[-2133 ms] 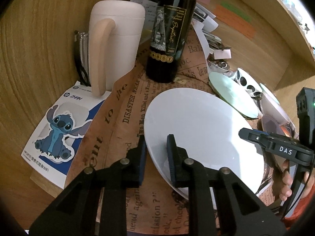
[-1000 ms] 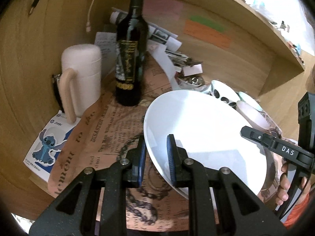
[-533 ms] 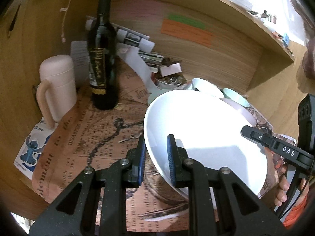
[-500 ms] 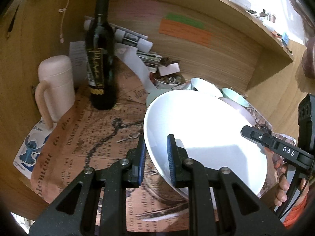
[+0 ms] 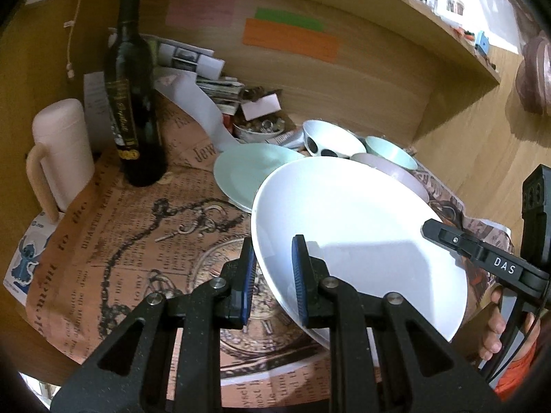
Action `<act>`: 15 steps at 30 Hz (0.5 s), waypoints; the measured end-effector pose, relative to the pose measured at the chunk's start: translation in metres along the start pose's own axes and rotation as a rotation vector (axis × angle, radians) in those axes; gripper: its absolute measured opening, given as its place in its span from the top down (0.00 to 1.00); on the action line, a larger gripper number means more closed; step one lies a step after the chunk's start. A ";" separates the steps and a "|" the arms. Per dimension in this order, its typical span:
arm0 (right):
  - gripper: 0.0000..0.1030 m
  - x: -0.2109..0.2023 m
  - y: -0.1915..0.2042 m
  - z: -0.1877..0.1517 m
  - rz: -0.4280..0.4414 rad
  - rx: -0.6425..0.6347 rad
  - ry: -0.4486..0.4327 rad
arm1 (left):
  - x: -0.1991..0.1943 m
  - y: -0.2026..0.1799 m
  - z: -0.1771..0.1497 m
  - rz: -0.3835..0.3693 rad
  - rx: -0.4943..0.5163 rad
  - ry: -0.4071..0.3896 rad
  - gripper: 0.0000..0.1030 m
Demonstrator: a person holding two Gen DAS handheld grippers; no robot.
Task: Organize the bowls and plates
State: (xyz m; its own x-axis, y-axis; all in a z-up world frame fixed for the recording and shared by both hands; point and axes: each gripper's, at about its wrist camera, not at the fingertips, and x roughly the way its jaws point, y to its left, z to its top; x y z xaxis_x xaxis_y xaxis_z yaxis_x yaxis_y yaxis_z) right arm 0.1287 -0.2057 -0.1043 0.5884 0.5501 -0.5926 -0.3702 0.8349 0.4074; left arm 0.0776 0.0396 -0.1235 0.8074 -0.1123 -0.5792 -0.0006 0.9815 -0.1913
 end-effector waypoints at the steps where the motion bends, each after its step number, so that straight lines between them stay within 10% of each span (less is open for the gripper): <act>1: 0.76 0.000 -0.003 -0.001 -0.004 0.003 0.003 | 0.002 -0.002 0.000 -0.002 0.000 0.006 0.81; 15: 0.76 0.002 -0.033 -0.013 -0.045 0.025 0.051 | 0.029 -0.024 -0.010 -0.018 0.020 0.084 0.81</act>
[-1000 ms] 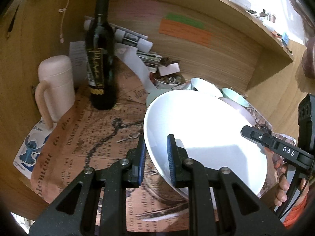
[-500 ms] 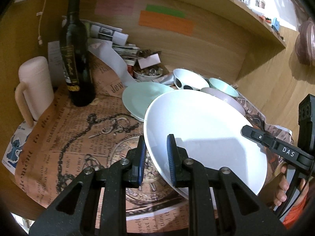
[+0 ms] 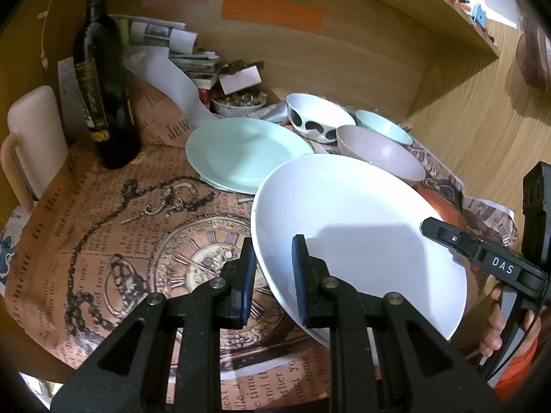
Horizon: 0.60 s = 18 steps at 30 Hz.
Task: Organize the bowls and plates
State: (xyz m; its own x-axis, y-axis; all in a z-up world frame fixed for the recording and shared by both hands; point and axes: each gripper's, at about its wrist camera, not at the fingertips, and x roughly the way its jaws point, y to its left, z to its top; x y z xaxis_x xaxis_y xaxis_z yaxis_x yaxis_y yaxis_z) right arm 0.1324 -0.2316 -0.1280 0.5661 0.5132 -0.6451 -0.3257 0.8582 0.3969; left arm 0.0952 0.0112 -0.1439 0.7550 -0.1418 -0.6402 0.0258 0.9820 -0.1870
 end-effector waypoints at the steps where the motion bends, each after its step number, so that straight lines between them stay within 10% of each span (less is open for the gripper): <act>1: 0.76 0.001 -0.002 -0.001 -0.004 0.003 0.006 | 0.002 -0.001 -0.001 -0.001 0.000 0.006 0.81; 18: 0.76 0.008 -0.020 -0.012 -0.042 0.030 0.044 | 0.031 -0.015 -0.008 0.007 0.037 0.072 0.78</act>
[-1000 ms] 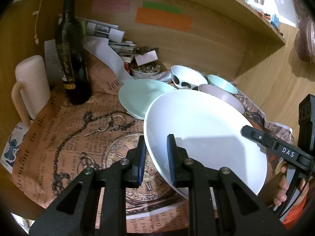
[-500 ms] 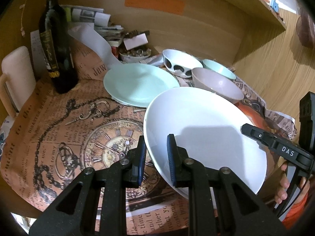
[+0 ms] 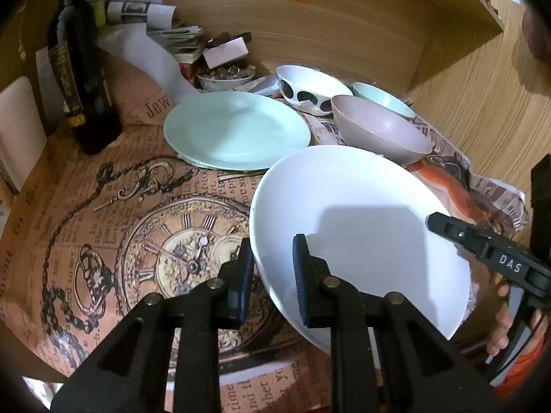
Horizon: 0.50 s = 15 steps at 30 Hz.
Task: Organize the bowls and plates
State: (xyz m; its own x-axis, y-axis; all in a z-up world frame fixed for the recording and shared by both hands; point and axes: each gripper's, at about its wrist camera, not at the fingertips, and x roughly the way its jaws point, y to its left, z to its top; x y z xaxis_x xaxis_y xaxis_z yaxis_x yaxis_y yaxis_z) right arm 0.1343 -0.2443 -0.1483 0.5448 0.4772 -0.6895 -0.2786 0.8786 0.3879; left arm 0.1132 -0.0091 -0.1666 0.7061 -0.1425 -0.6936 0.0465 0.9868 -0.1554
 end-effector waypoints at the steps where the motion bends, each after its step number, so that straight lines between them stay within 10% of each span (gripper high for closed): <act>1: 0.76 0.000 0.000 0.001 -0.004 -0.004 -0.001 | 0.001 0.000 0.001 0.001 0.002 0.002 0.78; 15: 0.76 0.002 -0.003 0.004 -0.011 -0.017 -0.013 | 0.014 0.001 0.003 -0.011 0.022 0.024 0.76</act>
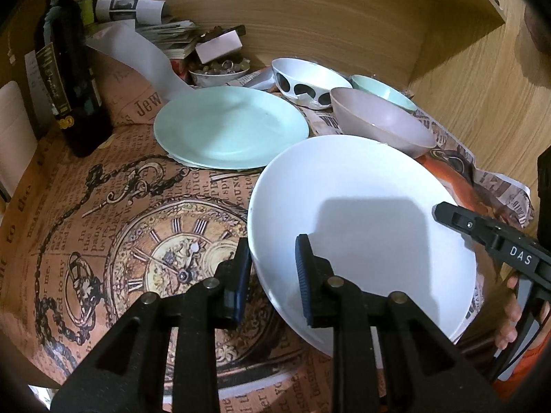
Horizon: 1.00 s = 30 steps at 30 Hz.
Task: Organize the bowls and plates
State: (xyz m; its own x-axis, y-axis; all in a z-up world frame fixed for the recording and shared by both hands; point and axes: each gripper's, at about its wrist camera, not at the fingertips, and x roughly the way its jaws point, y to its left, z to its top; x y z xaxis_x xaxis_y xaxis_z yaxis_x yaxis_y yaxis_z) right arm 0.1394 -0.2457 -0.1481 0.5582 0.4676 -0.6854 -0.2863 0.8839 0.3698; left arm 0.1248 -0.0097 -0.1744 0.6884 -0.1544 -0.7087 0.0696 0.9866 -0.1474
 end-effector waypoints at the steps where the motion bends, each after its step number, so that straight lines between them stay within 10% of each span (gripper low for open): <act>1: 0.76 0.000 0.000 0.001 0.000 -0.001 0.000 | 0.000 0.000 0.000 0.001 0.004 0.000 0.76; 24: 0.78 -0.003 -0.001 0.002 -0.019 -0.021 -0.001 | -0.010 0.002 0.002 0.004 0.032 -0.047 0.68; 30: 0.64 -0.014 -0.003 0.005 -0.118 -0.061 -0.055 | -0.021 0.009 0.001 0.008 0.012 -0.063 0.68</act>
State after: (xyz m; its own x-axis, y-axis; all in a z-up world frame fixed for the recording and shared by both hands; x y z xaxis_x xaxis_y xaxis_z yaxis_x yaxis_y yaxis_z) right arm 0.1364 -0.2549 -0.1357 0.6323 0.3603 -0.6859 -0.2621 0.9326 0.2482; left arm 0.1112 0.0029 -0.1601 0.7329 -0.1438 -0.6650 0.0729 0.9884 -0.1334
